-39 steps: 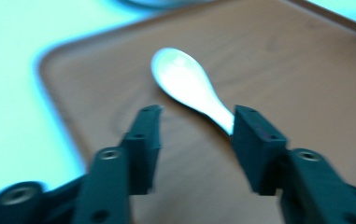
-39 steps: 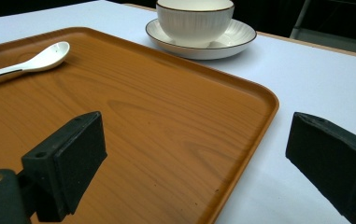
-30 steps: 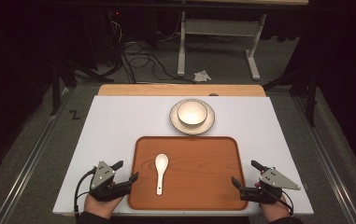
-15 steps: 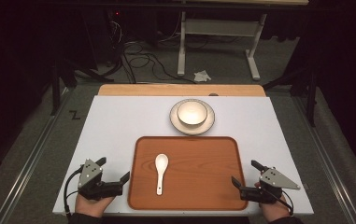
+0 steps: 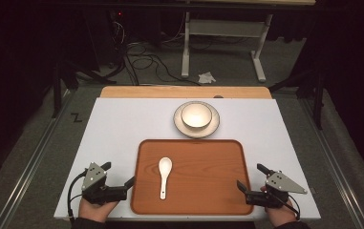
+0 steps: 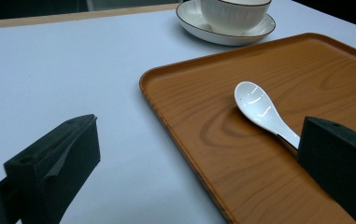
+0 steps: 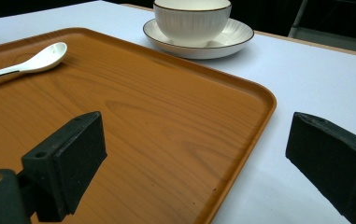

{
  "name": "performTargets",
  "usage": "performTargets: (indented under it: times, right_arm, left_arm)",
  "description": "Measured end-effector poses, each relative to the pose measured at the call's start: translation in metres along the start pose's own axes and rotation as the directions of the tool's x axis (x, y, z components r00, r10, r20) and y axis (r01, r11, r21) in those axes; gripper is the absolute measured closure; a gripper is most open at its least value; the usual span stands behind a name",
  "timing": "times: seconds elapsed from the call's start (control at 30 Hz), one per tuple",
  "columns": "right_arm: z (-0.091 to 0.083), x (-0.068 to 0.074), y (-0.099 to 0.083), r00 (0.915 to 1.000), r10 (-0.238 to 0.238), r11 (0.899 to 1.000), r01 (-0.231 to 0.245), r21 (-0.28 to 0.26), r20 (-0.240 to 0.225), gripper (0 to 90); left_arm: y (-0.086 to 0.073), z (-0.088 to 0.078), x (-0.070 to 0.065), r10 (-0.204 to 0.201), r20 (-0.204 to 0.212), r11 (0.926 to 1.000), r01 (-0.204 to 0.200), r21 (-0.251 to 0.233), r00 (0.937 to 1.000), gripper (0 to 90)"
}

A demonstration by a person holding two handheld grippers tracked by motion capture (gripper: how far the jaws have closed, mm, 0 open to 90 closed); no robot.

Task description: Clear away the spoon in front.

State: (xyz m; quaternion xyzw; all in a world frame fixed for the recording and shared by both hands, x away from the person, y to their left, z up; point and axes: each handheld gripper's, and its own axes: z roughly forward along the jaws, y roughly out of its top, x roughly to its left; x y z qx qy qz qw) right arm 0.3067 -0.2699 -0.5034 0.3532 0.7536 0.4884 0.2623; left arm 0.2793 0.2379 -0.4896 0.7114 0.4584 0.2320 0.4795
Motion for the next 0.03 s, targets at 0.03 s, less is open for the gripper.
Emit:
performTargets:
  times: [0.03]
  right_arm:
    - [0.0000,0.0000,0.0000,1.0000,-0.001,1.000,0.001,0.000,0.000,5.7]
  left_arm:
    - [0.0001,0.0002,-0.0004,0.001,0.000,1.0000,-0.001,0.000,1.0000,0.5]
